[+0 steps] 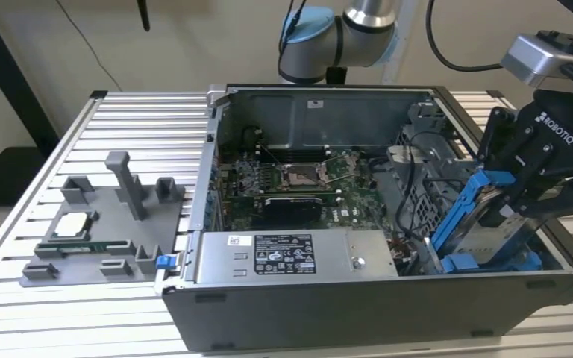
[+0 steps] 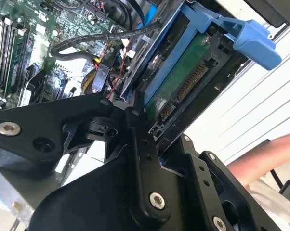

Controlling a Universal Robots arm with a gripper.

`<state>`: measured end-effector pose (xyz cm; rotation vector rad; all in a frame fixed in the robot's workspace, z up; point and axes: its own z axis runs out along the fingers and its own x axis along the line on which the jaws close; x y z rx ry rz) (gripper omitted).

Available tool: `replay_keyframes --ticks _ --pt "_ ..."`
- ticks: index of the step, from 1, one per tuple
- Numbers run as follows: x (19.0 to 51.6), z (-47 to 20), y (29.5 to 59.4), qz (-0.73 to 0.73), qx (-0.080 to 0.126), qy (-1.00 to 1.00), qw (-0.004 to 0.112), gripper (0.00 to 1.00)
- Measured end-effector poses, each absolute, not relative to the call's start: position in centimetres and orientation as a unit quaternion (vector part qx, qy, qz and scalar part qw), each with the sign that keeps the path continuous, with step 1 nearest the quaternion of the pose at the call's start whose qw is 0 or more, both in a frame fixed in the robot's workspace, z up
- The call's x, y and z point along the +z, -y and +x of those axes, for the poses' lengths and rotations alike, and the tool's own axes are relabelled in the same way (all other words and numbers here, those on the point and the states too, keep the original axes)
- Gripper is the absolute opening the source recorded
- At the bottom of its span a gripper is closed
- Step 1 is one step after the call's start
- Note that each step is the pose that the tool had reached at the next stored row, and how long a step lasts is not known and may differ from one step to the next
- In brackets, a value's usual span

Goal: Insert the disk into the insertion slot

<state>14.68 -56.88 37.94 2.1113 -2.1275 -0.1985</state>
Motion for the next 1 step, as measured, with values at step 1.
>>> replay_keyframes --ticks 1 --pt "37.95 14.68 56.88 0.701 -0.066 0.707 0.069 0.00"
